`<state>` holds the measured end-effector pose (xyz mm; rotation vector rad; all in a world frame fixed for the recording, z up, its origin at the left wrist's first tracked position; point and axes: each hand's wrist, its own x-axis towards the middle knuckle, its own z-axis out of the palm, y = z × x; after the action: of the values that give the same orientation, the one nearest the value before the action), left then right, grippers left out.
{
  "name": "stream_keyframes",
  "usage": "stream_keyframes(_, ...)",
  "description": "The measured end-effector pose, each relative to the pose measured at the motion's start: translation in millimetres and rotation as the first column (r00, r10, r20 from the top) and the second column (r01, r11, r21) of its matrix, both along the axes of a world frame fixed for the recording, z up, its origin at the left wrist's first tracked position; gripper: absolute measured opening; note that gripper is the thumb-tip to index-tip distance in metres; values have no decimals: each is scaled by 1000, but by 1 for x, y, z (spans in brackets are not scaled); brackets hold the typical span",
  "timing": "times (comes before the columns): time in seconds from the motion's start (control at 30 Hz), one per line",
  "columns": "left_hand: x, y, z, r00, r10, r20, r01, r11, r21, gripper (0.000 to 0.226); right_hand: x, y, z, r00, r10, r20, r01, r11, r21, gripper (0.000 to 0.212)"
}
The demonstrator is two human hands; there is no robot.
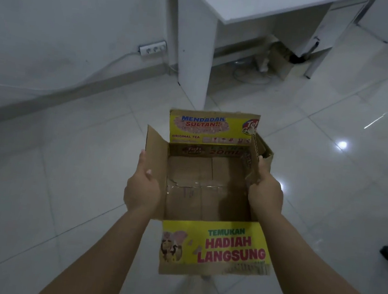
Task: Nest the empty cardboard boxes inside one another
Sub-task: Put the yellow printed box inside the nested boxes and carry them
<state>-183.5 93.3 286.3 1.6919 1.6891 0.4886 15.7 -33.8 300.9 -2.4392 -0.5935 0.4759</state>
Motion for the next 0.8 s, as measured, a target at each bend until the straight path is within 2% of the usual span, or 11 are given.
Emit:
stream_keyframes(0.17, 91, 29, -19, 997, 25, -67, -26, 1000, -12, 52, 93, 42, -18, 998, 46, -34, -48, 998, -47, 74)
stream_keyframes(0.43, 204, 73, -52, 991, 107, -82, -113, 991, -72, 53, 216, 110, -56, 985, 137, -106, -147, 985, -92, 72)
stream_keyframes(0.6, 260, 90, -96, 971, 209, -119, -222, 970, -100, 52, 284, 153, -106, 950, 277, -146, -293, 951, -102, 70)
stream_keyframes(0.8, 300, 97, -170, 945, 287, -155, -297, 954, -44, 56, 341, 188, -193, 898, 416, -143, -428, 901, -72, 68)
